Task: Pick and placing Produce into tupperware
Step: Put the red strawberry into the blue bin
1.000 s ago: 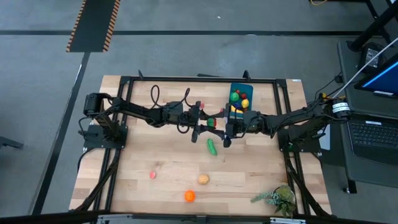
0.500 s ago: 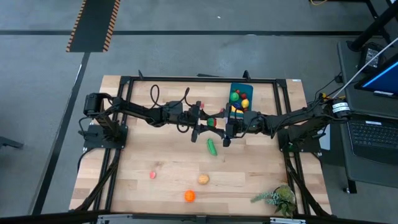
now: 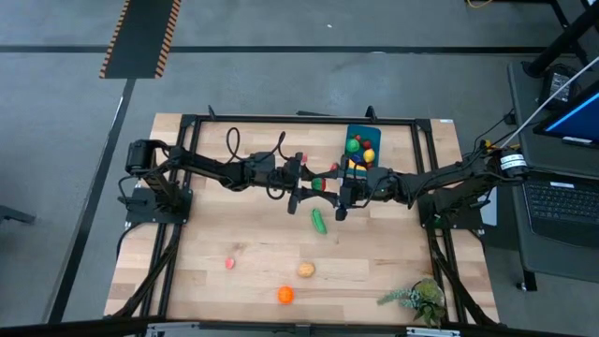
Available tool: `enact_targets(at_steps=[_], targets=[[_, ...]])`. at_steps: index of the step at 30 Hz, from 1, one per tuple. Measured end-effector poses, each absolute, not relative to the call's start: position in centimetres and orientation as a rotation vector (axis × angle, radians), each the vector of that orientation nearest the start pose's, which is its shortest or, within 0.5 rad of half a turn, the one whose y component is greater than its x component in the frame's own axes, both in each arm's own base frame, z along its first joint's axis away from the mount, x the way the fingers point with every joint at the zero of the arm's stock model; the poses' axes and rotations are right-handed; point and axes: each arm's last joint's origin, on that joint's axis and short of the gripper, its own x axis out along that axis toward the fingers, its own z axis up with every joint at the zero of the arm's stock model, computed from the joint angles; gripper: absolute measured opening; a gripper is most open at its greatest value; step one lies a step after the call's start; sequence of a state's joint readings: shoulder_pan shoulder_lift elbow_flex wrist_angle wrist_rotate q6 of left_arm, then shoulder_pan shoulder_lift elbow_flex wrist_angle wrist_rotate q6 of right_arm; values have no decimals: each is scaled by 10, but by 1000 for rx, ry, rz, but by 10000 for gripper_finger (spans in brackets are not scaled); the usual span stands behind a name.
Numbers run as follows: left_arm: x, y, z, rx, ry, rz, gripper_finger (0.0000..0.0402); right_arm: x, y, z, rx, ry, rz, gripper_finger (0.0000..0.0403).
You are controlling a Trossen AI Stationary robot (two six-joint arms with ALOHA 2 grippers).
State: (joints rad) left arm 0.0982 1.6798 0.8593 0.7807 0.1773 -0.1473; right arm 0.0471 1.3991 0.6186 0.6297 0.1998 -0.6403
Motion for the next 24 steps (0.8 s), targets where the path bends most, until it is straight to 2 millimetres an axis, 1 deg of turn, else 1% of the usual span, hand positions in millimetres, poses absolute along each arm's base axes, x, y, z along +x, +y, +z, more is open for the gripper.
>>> enact_targets(at_steps=[7, 16, 24], targets=[[355, 30, 224, -158, 48, -67, 205, 286, 7, 221, -655, 192, -110, 205], [353, 30, 220, -161, 62, -65, 207, 286, 7, 221, -653, 188, -110, 203], [353, 29, 218, -162, 87, -70, 207, 285, 13, 220, -659, 201, -133, 200]])
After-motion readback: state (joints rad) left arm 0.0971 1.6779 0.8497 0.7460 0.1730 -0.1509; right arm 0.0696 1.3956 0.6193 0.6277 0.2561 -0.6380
